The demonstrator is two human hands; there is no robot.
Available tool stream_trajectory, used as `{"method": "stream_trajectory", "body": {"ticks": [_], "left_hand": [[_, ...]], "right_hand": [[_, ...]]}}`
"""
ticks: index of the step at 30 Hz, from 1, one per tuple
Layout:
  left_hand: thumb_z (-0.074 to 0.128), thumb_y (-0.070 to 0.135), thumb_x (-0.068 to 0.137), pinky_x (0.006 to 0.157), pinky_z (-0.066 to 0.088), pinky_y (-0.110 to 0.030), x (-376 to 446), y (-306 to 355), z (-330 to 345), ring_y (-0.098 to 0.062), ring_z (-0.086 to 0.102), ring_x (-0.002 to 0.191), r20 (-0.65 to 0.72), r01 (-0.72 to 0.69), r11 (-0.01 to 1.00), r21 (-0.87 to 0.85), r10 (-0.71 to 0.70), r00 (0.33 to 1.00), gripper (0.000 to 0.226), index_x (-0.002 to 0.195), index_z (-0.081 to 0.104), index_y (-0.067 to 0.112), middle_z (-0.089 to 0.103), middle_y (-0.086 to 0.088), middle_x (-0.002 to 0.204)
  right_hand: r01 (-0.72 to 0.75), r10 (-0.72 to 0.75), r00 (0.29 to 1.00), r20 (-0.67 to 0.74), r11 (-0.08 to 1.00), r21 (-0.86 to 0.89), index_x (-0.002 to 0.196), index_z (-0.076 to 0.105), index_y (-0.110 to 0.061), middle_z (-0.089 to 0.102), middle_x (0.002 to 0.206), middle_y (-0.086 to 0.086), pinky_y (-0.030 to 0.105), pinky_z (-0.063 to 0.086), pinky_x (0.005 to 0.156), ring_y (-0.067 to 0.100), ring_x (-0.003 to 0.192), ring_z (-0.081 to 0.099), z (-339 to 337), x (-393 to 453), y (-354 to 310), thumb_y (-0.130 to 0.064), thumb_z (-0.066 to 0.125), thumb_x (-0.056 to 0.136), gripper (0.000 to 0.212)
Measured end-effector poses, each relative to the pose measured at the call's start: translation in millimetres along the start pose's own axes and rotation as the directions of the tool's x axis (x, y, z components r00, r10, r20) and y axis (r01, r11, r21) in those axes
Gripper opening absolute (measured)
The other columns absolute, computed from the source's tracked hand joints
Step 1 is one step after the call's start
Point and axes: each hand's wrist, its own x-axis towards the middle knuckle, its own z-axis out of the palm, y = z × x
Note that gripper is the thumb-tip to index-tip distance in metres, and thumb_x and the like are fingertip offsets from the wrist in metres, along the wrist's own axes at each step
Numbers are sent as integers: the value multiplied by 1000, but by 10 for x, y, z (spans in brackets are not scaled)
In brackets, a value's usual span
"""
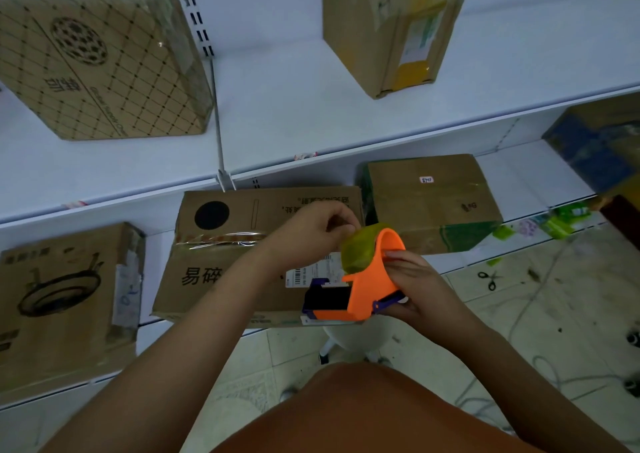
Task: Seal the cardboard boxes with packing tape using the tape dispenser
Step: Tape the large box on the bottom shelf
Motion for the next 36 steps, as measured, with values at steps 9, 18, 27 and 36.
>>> {"method": "stream_trajectory", "body": {"ticks": [9, 18, 27, 36], "left_hand": [[48, 10, 101, 80, 38, -7, 74, 263, 130, -4, 54, 100, -148, -192, 956, 223, 228, 962, 20, 110, 56, 26, 58, 4, 110], [44, 32, 105, 79, 44, -18, 152, 388, -201, 0, 56, 96, -69, -192, 961, 200, 209, 975, 22, 117, 62, 35, 62, 7, 107], [41, 57, 97, 106, 47, -31, 365, 323, 301, -8, 57, 124, 271, 204, 921, -331, -114, 956, 58, 142, 52, 22, 59, 8, 139], [62, 26, 97, 94, 52, -28, 469, 328, 323, -11, 66, 107, 259, 68, 975, -214, -11, 966, 19, 113, 73, 23, 73, 6, 111]], "right_hand": [[-57, 74, 994, -82, 979, 194, 106, 69, -27, 65, 111, -10, 23, 40, 95, 7, 117, 50, -148, -31, 110, -67, 57, 81, 50], [-184, 212, 967, -142, 965, 186, 88, 55, -46, 62, 88, -13, 16, 40, 70, 1, 88, 54, -359, -359, 409, -67, 55, 77, 24], [-122, 135, 986, -101, 985, 121, 89, 63, -36, 58, 94, -17, 7, 35, 82, -5, 96, 47, -370, -385, 259, -68, 55, 82, 33], [-96, 98, 994, -50, 994, 58, 96, 69, -26, 65, 98, -7, 23, 42, 87, 7, 103, 53, -387, -445, 263, -75, 50, 82, 54]]}}
